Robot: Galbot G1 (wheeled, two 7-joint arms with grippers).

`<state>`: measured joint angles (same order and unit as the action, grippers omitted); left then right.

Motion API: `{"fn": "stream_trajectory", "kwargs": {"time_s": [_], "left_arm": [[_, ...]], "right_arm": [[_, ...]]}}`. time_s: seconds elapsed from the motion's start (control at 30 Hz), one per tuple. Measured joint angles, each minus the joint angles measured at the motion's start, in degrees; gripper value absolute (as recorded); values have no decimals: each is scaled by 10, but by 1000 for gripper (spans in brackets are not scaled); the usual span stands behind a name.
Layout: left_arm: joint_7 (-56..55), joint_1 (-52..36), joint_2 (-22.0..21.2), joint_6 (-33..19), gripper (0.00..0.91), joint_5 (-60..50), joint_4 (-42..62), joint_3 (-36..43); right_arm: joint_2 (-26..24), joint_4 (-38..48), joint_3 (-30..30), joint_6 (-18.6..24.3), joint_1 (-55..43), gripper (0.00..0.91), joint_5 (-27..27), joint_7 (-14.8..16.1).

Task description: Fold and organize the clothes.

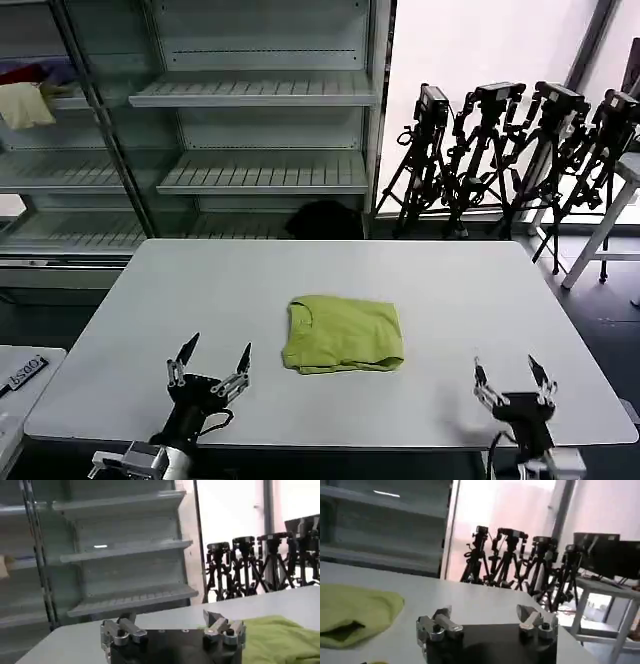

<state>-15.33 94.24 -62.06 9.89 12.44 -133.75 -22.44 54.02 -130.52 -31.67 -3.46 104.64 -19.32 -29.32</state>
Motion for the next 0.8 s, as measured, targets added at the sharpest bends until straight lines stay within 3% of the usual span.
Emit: {"fn": "stream_trajectory", "kwargs": {"time_s": [0.17, 0.37, 0.8], "left_arm": [[-9, 11, -2, -22, 907, -4, 2, 1], [-20, 26, -8, -36, 907, -13, 6, 3], [-27, 52, -16, -53, 907, -23, 11, 5]], "right_arm": [[18, -35, 15, 65, 63, 907, 76, -33], [26, -51, 42, 111, 101, 907, 139, -57], [45, -42, 83, 192, 132, 907, 175, -68]]}}
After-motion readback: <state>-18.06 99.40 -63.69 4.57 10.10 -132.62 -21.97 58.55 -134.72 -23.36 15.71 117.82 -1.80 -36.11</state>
